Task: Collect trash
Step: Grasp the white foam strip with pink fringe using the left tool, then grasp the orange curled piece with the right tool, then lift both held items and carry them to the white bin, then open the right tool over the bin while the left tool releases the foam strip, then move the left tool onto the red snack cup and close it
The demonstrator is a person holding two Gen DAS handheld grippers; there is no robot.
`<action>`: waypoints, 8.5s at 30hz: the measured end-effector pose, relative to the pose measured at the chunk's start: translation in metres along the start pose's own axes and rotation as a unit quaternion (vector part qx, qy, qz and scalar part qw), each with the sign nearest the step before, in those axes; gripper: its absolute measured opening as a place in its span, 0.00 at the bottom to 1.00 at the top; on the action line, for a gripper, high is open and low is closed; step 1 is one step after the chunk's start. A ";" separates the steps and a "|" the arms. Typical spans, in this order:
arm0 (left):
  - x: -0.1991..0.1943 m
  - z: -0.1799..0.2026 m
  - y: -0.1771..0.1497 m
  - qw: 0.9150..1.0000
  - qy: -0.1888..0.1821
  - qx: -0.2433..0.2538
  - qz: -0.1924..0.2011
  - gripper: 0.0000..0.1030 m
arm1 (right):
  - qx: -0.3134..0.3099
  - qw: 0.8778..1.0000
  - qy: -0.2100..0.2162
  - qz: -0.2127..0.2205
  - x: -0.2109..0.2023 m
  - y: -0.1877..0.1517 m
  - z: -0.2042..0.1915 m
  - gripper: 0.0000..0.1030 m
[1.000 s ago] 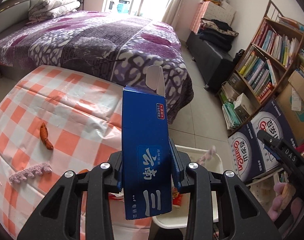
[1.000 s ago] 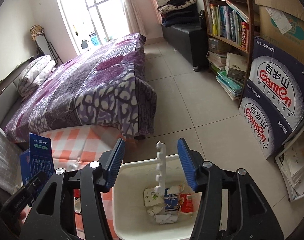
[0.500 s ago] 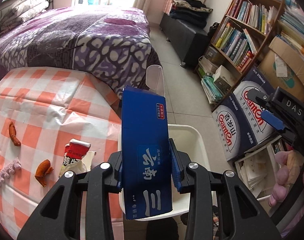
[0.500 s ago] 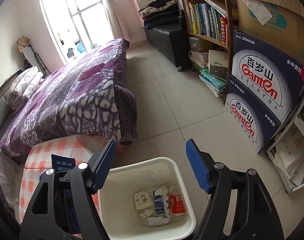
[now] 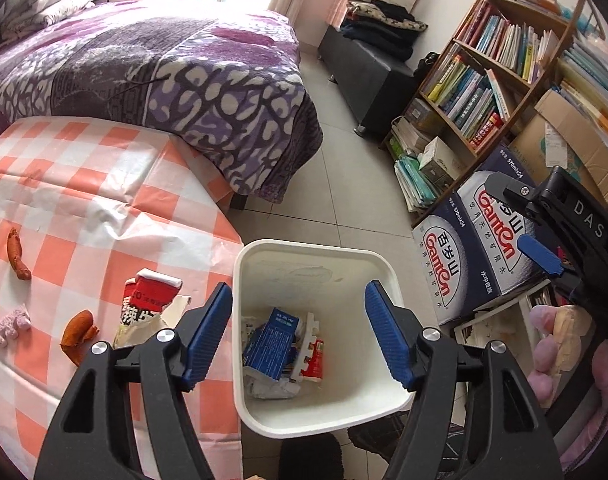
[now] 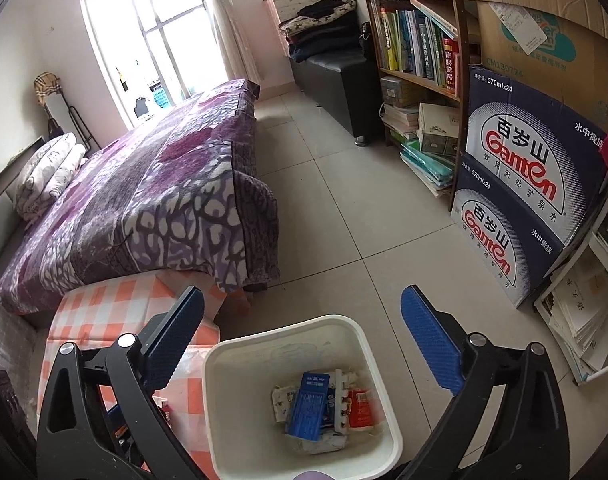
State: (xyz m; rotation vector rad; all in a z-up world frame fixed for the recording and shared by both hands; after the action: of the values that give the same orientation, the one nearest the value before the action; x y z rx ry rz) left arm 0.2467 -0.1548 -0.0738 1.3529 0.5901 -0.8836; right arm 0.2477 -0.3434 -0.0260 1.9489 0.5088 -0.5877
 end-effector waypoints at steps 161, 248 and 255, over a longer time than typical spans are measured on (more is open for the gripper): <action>-0.051 -0.189 0.024 0.968 0.218 -0.096 0.080 0.10 | -0.153 0.984 0.080 -0.042 0.051 -0.055 -0.154 0.16; 0.087 -0.101 -0.049 0.979 0.165 0.062 -0.102 0.48 | 0.031 0.991 0.004 -0.127 0.066 -0.059 -0.024 0.92; 0.066 -0.131 -0.036 0.988 0.134 0.006 -0.080 0.39 | 0.016 0.990 0.009 -0.139 0.076 -0.069 -0.050 0.92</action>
State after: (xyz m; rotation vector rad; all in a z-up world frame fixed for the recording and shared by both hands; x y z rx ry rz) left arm 0.2709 -0.0394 -0.1676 1.4612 0.9130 -0.8396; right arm 0.2772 -0.2629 -0.1005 1.9290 0.7931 -0.7585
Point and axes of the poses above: each gripper's, at about its wrist camera, not at the fingertips, and x roughly the way its jaws point, z to its right, y to its top, the point moved 7 cm from there along x, roughly the way its jaws point, and after that the axes turned 14 degrees about y, right-handed, at the moved point
